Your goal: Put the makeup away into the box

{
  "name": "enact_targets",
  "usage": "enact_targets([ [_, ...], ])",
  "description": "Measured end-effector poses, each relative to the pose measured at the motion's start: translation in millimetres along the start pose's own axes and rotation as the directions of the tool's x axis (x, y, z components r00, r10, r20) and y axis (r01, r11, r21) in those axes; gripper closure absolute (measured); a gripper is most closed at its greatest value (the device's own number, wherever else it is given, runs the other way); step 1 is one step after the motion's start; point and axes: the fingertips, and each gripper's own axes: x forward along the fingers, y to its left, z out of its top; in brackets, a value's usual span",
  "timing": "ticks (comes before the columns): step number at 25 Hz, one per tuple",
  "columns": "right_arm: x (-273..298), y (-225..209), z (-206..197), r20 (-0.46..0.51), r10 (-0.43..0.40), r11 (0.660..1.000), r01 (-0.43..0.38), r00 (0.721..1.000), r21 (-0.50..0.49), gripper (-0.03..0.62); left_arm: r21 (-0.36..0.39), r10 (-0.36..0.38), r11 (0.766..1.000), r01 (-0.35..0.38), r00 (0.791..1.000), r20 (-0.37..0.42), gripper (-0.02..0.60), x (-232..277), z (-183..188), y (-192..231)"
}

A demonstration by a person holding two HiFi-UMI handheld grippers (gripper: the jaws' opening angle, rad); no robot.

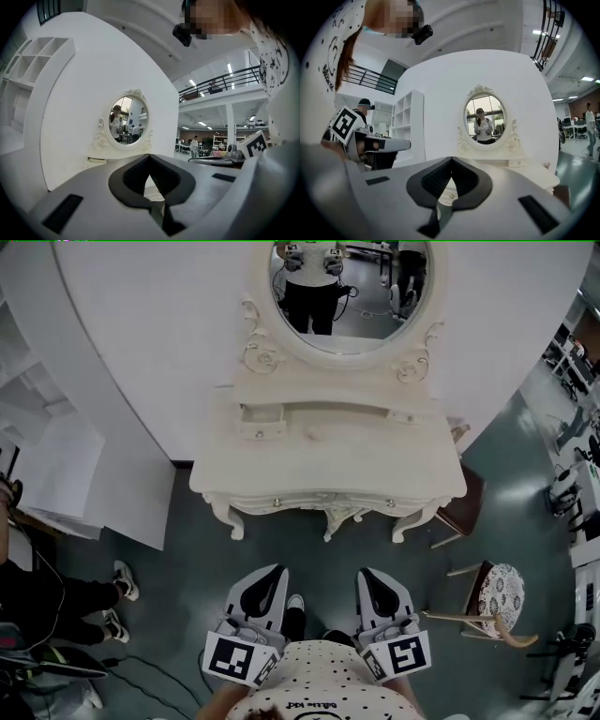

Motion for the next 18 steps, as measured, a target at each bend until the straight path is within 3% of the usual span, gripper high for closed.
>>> enact_targets([
  [8,40,21,-3,-0.001,-0.006,1.000,0.006,1.000,0.007,0.588,-0.015,-0.009,1.000,0.009,1.000,-0.011,0.577,8,-1,43],
  [18,76,4,-4,-0.033,-0.006,1.000,0.006,0.999,0.011,0.588,-0.049,0.021,0.999,-0.022,0.999,-0.024,0.577,36,-3,71],
])
